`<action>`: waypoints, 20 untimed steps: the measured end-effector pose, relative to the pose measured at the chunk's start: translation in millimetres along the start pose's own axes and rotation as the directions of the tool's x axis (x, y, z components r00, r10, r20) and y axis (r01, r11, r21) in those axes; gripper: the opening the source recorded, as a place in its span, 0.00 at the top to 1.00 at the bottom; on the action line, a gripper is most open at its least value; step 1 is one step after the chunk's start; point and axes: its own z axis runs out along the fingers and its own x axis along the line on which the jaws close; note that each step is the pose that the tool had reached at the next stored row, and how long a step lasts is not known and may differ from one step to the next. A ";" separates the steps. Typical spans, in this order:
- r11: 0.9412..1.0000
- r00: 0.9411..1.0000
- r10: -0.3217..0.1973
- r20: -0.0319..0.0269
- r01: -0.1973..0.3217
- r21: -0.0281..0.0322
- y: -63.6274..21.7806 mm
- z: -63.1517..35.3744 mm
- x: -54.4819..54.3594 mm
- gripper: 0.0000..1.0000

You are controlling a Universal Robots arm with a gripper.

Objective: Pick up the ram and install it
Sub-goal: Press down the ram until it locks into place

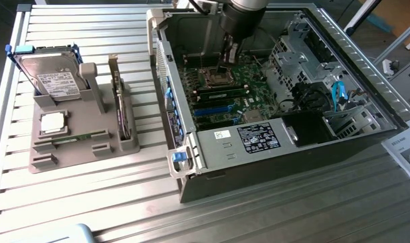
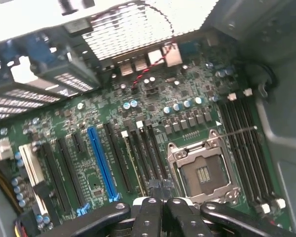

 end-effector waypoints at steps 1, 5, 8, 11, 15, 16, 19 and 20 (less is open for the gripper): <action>1.000 1.000 0.020 0.000 -0.020 0.001 0.0 0.2 0.0 0.89; 0.996 0.996 0.088 0.002 -0.088 0.002 0.0 0.9 0.0 0.89; 0.991 0.991 0.131 0.003 -0.131 0.003 0.0 1.3 0.0 0.89; 0.979 0.979 0.203 0.005 -0.203 0.005 0.0 1.9 0.0 0.89; 0.954 0.954 0.299 0.008 -0.299 0.007 0.0 2.7 0.1 0.89; 0.947 0.947 0.320 0.009 -0.320 0.008 -0.1 2.9 0.1 0.89; 0.919 0.919 0.395 0.011 -0.395 0.009 -0.1 3.4 0.1 0.89; 0.905 0.905 0.425 0.012 -0.425 0.010 -0.1 3.6 0.1 0.89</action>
